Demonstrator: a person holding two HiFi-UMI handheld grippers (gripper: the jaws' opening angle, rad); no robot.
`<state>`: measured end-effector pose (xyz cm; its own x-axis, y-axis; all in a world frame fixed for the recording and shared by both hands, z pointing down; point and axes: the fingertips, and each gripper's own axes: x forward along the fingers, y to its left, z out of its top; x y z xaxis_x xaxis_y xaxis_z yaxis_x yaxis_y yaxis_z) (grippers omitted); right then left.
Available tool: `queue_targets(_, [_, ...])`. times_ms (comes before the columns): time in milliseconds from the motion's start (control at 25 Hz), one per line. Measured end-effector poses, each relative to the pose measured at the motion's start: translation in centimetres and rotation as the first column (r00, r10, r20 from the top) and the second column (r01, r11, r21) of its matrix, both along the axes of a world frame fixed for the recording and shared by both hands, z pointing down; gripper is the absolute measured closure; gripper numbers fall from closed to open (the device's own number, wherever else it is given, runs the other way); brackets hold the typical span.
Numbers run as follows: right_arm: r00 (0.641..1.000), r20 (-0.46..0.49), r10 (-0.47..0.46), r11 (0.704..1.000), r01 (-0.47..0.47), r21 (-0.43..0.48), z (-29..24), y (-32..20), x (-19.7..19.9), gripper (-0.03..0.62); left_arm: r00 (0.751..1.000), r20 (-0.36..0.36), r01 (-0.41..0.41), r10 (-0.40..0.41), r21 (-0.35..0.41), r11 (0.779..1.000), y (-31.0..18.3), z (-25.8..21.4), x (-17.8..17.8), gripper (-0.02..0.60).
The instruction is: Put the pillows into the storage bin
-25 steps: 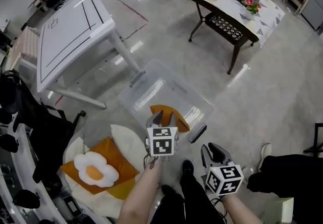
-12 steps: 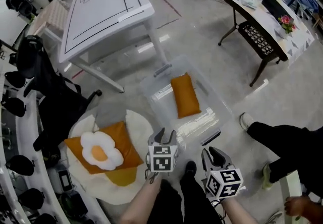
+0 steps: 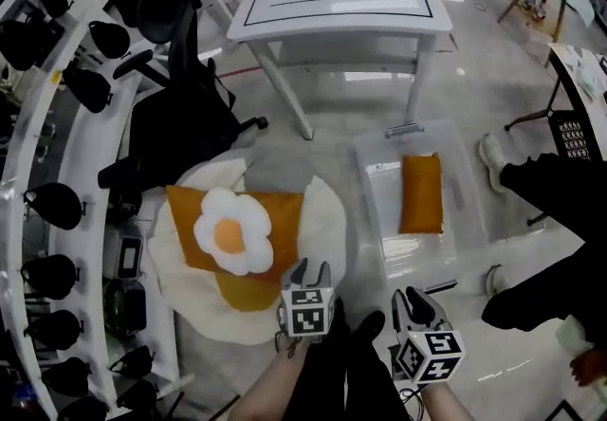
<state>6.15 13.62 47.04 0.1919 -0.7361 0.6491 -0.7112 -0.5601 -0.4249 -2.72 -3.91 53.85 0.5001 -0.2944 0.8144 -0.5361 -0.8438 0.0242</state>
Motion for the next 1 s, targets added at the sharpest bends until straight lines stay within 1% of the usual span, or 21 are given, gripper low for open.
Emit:
queue_targets(120, [0.996, 0.003, -0.093, 0.996, 0.093, -0.003, 0.5, -3.8, -1.7, 0.502, 0.991, 0.017, 0.135, -0.135, 0.002, 0.991, -3.4, 1.0, -4.4, 0.434])
queue_targets(280, [0.98, 0.004, -0.199, 0.98, 0.199, -0.013, 1.6, -8.8, -4.4, 0.502, 0.965, 0.043, 0.258, -0.258, 0.003, 0.966, -7.4, 3.1, -9.7, 0.423])
queue_targets(440, [0.949, 0.003, -0.315, 0.948, 0.315, -0.032, 3.2, -13.5, -7.6, 0.502, 0.933, 0.058, 0.358, -0.356, -0.019, 0.934, -10.2, 5.6, -14.1, 0.406])
queue_targets(600, [0.907, 0.016, -0.421, 0.905, 0.421, -0.057, 5.1, -17.3, -10.7, 0.503, 0.894, 0.068, 0.447, -0.444, -0.05, 0.893, -11.6, 8.3, -17.7, 0.389])
queue_targets(680, [0.888, 0.024, -0.459, 0.886, 0.459, -0.065, 6.1, -19.1, -12.4, 0.503, 0.882, 0.072, 0.469, -0.465, -0.066, 0.881, -12.3, 9.7, -19.1, 0.378])
queue_targets(720, [0.88, 0.028, -0.474, 0.878, 0.475, -0.068, 6.6, -19.9, -13.2, 0.502, 0.881, 0.075, 0.472, -0.467, -0.071, 0.879, -12.7, 10.6, -19.6, 0.373])
queue_targets(840, [0.855, 0.037, -0.518, 0.851, 0.519, -0.079, 8.2, -21.9, -15.6, 0.502, 0.883, 0.077, 0.469, -0.464, -0.078, 0.88, -14.0, 12.9, -20.7, 0.362])
queue_targets(1000, [0.818, 0.057, -0.572, 0.812, 0.575, -0.098, 10.5, -23.7, -17.9, 0.502, 0.885, 0.071, 0.466, -0.461, -0.096, 0.88, -15.5, 15.9, -20.8, 0.351])
